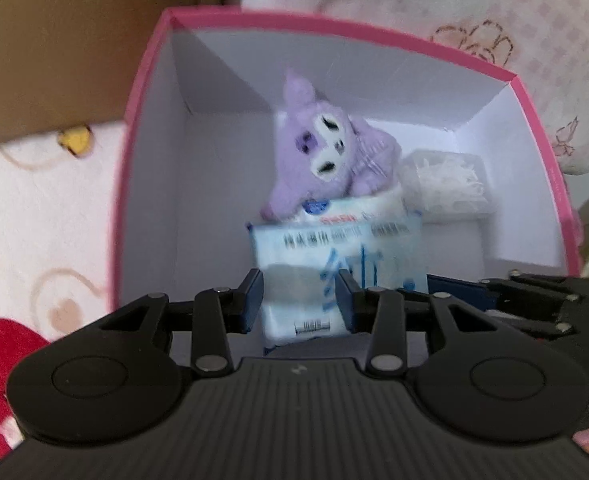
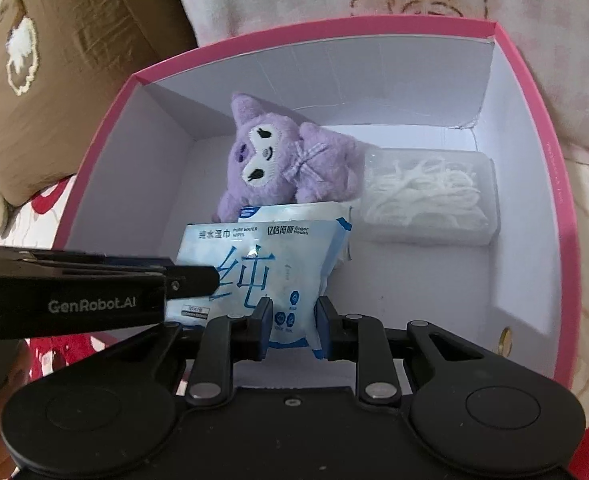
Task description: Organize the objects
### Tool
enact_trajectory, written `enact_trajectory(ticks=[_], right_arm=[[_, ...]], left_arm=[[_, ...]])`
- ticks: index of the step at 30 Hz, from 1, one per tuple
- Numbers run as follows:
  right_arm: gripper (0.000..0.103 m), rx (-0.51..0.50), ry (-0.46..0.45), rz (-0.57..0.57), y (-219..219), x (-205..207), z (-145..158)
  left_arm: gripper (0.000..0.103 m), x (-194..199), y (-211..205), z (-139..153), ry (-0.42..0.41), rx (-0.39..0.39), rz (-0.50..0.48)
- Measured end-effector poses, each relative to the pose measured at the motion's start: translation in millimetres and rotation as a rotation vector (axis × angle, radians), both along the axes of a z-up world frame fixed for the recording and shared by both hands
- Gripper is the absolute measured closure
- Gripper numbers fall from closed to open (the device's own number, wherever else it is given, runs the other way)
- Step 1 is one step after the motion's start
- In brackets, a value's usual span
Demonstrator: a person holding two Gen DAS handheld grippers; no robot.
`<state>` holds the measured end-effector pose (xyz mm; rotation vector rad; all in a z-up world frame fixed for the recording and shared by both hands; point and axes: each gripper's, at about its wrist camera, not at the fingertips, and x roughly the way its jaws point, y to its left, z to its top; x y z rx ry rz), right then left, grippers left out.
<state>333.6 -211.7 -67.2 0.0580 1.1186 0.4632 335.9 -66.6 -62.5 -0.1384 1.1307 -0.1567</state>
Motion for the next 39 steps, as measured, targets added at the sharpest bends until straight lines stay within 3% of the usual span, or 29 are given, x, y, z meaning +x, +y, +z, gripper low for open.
enact_trajectory(ticks=[3,10,17,20,21,28,39], right_arm=[[0.073,-0.038,-0.098,0.038,-0.6,-10.0,12.6],[0.070,-0.019,-0.200,0.085,-15.6,-43.4,51.5],[0.067,-0.055,-0.239,0.107,-17.8,-71.7,82.2],[0.065,-0.033,-0.249,0.117,-20.5,-84.4,95.1],[0.062,-0.020,-0.258,0.130,-21.1,-89.8,100.0],[0.056,0.000,-0.323,0.169,-25.1,-130.8,127.9],[0.046,-0.037,-0.368,0.188,-33.2,-189.0,153.7]], left_arm=[[0.062,-7.6,-5.3,7.6,-0.043,0.015,-0.029],[0.062,-29.1,18.2,42.5,-0.102,0.009,-0.115],[0.061,-54.8,35.9,72.2,-0.076,0.000,-0.169],[0.060,-69.8,38.4,87.7,-0.096,0.031,-0.203],[0.060,-75.1,39.9,92.6,-0.120,0.033,-0.165],[0.057,-118.0,48.2,123.1,-0.172,0.001,-0.193],[0.051,-175.0,42.2,142.0,-0.147,0.008,-0.259]])
